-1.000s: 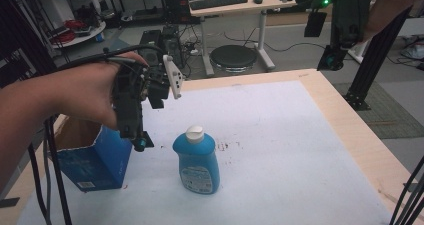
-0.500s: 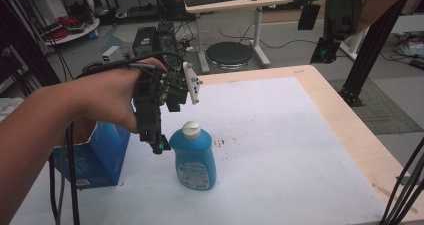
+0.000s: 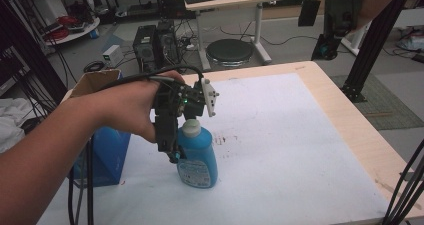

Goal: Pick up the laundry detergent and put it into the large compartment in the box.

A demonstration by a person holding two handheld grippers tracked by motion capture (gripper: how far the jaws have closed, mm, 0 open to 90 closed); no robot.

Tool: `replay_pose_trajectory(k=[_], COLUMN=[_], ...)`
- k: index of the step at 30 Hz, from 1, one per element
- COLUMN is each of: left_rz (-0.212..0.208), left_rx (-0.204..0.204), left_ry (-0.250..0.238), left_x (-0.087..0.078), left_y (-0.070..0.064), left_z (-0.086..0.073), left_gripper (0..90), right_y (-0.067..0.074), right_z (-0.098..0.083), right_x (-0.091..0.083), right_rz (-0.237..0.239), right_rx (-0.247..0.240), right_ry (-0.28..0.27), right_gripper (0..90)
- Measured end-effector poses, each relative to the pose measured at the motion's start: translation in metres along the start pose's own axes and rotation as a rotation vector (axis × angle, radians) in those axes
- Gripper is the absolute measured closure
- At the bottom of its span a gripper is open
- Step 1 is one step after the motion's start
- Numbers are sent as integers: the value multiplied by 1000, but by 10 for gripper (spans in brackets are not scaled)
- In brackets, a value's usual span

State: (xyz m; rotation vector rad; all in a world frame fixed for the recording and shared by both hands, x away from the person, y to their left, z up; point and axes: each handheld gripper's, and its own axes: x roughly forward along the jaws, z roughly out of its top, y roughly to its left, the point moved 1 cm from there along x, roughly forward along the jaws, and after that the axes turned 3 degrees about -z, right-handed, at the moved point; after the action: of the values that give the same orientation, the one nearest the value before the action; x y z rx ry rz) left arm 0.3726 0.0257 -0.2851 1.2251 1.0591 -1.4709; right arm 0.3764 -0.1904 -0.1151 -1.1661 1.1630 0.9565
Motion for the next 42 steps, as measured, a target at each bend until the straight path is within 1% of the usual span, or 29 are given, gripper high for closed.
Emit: replay_pose_trajectory(k=[4, 5, 6, 10, 12, 15, 16, 18, 24, 27, 30, 33, 36, 37, 39, 40, 42], left_rz=[-5, -3, 1, 8, 14, 26, 31, 34, 44, 43, 40, 46, 56, 52, 47, 46, 47], left_rx=[5, 8, 7, 8, 6, 6, 5, 6, 6, 3, 3, 4, 6, 5, 8, 9, 9], left_ry=[-6, -6, -7, 12, 19, 32, 37, 43, 60, 57, 62, 65, 72, 73, 74, 82, 80], left_x=[7, 9, 11, 15, 16, 18, 18, 19, 23, 24, 24, 24, 24, 24, 25, 25, 25], left_y=[0, 0, 0, 0, 0, 0, 0, 0, 0, 0, 0, 0, 0, 0, -1, -1, 0], left_z=[2, 3, 3, 6, 6, 7, 7, 8, 10, 10, 9, 9, 9, 9, 9, 9, 9], left_gripper=[17, 17, 17, 17, 17, 17, 17, 17, 17, 18, 18, 23, 24, 35, 92, 92, 93], right_y=[0, -1, 0, 1, 2, 1, 2, 2, 1, 1, 1, 0, 1, 1, 1, 1, 1], right_z=[0, 0, 1, 2, 3, 2, 2, 1, 0, -1, -1, -2, -2, -2, -2, -2, -3], right_x=[1, 1, 1, 1, 1, 1, 1, 1, 0, 0, 0, 0, 0, 0, 0, 0, 0], right_rz=[1, 1, 2, 1, 0, -1, 1, 0, -2, -3, -4, -5, -5, -5, -4, -4, -5], right_rx=[-3, -11, -3, -11, -4, -11, -5, 1, -1, -7, 1, -7, -1, 0, 0, -2, 0], right_ry=[-1, 1, 0, 2, -4, -2, -5, -3, -6, -4, -6, -4, -6, -6, -4, -5, -5], right_gripper=[31, 31, 31, 31, 31, 31, 31, 31, 31, 31, 31, 31, 31, 31, 31, 31, 31])
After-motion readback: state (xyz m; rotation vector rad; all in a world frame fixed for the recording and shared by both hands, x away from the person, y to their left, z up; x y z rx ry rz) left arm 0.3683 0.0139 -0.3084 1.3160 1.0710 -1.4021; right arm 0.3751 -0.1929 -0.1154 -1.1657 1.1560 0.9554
